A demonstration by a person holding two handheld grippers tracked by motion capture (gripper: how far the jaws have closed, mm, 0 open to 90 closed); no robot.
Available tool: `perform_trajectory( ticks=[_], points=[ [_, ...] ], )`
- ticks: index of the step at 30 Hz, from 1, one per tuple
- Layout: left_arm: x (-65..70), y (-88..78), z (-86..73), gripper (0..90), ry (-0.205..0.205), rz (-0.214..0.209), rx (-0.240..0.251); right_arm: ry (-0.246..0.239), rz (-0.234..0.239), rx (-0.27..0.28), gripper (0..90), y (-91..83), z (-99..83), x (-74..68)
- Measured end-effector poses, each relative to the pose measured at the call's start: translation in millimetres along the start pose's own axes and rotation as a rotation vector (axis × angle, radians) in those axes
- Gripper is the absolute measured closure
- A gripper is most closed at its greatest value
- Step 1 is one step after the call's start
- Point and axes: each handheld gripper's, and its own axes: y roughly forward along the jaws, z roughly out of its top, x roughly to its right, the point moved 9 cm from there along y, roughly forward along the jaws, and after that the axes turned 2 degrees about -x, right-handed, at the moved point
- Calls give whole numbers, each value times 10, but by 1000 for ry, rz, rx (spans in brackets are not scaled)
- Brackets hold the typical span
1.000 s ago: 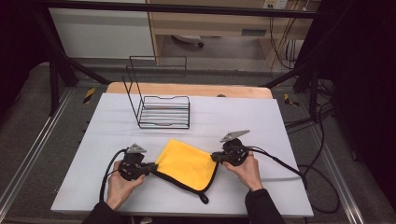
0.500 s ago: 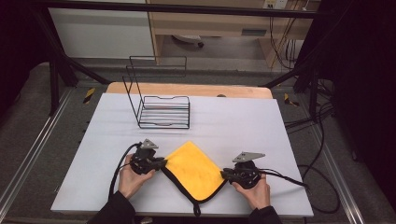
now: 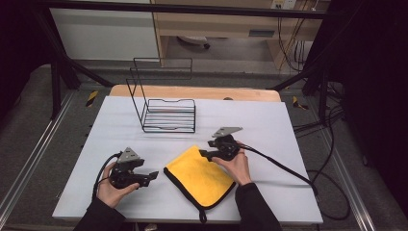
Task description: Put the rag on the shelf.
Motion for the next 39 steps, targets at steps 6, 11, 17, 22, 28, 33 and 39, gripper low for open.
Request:
perform_trajectory(
  ticks=[6, 11, 17, 22, 28, 33, 39],
  points=[
    [-59, -58, -34, 151, -14, 7, 26, -5, 24, -75, 582, 368, 30, 28],
    [-43, -26, -32, 123, -12, 5, 19, 19, 70, -104, 711, 443, -44, -12],
    [-41, -18, -40, 119, -19, 7, 16, 34, 48, -85, 835, 406, -33, -18],
    [-71, -18, -47, 120, -30, 19, 19, 112, -41, -33, 838, 290, -58, 169],
    [-24, -5, -33, 119, -30, 14, 20, 187, -198, -23, 836, 86, -190, 457],
    [102, 8, 2, 129, -32, -2, 23, 236, -284, -11, 830, -97, -318, 570],
    [489, 176, 150, 169, -26, -50, 16, 250, -286, 52, 679, -303, -394, 623]
  ],
)
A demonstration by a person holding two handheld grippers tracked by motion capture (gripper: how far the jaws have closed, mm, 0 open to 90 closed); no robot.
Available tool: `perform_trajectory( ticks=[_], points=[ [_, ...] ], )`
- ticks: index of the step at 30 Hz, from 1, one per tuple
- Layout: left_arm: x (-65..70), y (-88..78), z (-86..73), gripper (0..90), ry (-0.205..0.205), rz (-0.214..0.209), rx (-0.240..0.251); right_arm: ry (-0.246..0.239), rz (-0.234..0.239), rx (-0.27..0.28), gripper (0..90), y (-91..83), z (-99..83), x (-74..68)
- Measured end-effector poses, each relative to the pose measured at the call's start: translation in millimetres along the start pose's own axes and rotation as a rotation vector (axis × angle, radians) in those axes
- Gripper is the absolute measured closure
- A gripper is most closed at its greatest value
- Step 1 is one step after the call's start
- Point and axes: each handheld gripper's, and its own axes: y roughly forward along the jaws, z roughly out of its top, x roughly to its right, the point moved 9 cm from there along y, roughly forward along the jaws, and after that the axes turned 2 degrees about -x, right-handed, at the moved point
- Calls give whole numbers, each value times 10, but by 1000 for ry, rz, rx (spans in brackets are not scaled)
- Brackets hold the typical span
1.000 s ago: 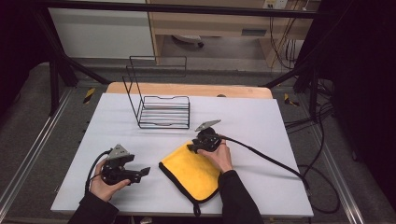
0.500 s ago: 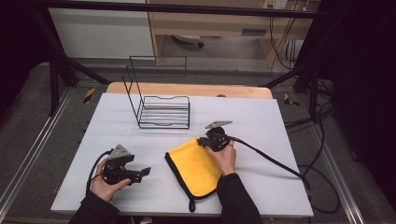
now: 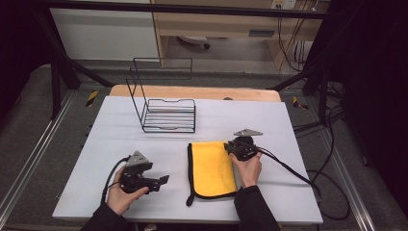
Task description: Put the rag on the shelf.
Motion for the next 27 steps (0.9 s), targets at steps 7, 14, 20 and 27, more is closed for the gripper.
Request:
perform_trajectory(
  ticks=[7, 14, 20, 27],
  points=[
    [450, 411, 68, 284, 4, -54, -64, -3, 86, 70, 421, -436, -124, 7],
    [639, 669, 37, 394, -2, -35, -113, 0, 132, 27, 379, -633, -491, -111],
    [689, 663, 12, 559, -11, -49, -99, -18, 151, -62, 431, -581, -740, -242],
    [695, 617, 29, 800, -32, -62, -108, 54, 220, -97, 728, -549, -780, -357]
  ],
)
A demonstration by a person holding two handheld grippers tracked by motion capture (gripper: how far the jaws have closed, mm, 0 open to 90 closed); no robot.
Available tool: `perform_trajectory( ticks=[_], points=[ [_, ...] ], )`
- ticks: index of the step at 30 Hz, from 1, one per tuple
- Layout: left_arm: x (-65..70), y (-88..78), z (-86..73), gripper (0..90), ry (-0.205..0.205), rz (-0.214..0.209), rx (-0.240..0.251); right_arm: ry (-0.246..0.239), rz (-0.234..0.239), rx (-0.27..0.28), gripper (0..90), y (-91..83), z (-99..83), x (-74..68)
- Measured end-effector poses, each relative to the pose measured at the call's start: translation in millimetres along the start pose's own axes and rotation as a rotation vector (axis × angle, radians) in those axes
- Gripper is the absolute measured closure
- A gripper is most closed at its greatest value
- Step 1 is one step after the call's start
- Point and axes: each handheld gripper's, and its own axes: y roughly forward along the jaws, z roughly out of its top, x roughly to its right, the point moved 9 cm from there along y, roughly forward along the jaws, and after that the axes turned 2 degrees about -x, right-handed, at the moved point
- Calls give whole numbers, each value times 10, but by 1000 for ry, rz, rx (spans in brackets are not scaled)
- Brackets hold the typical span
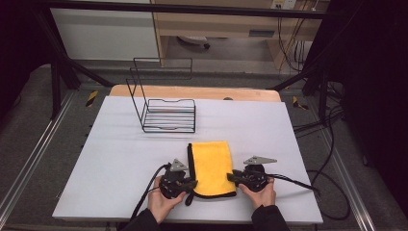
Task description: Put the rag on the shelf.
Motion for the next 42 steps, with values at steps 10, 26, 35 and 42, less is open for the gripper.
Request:
perform_trajectory(
  ticks=[10, 26, 35, 42],
  points=[
    [-154, -264, -99, 826, 11, 32, -22, 5, 26, 4, 846, 63, 73, -286],
    [-278, -227, 22, 488, 35, 15, 28, -50, -49, 5, 773, -66, 10, -102],
    [-720, -147, 393, 211, 10, 102, 39, -133, -27, 126, 426, -205, 171, 33],
    [-977, 75, 646, 303, -36, 130, 68, -128, -24, 143, 348, -224, 201, 110]
  ],
)
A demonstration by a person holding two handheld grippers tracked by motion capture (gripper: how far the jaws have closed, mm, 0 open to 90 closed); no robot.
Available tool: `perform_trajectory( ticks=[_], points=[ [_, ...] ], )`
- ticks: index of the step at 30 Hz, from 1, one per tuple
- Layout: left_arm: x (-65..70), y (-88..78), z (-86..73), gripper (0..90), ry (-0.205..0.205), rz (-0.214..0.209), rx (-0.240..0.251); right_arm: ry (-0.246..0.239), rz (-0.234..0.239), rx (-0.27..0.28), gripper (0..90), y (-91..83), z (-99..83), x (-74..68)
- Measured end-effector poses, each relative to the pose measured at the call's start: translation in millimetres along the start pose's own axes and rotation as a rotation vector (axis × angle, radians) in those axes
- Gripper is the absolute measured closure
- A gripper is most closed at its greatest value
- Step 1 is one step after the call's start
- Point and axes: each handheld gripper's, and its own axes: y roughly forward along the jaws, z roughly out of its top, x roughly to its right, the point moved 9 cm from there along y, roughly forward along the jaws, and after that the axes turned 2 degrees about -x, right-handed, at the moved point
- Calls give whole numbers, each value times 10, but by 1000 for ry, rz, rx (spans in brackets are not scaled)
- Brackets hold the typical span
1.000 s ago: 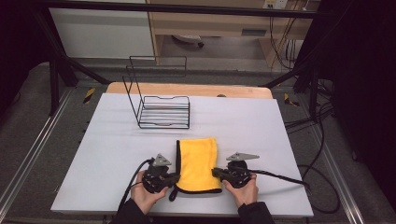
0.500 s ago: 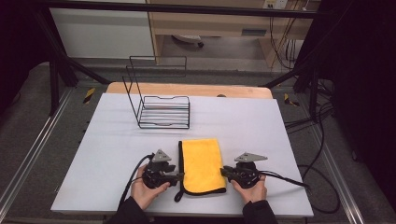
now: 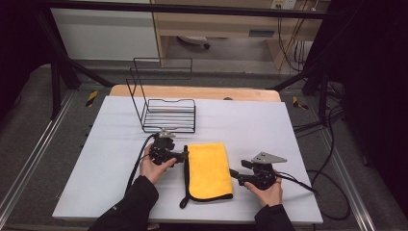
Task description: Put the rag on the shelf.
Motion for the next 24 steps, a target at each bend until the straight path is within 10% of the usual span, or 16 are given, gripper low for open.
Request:
perform_trajectory(
  ticks=[24],
  points=[
    [60, 243, 26, 654, 1, -58, -60, 25, 25, -15, 208, 63, 44, 33]
  ],
)
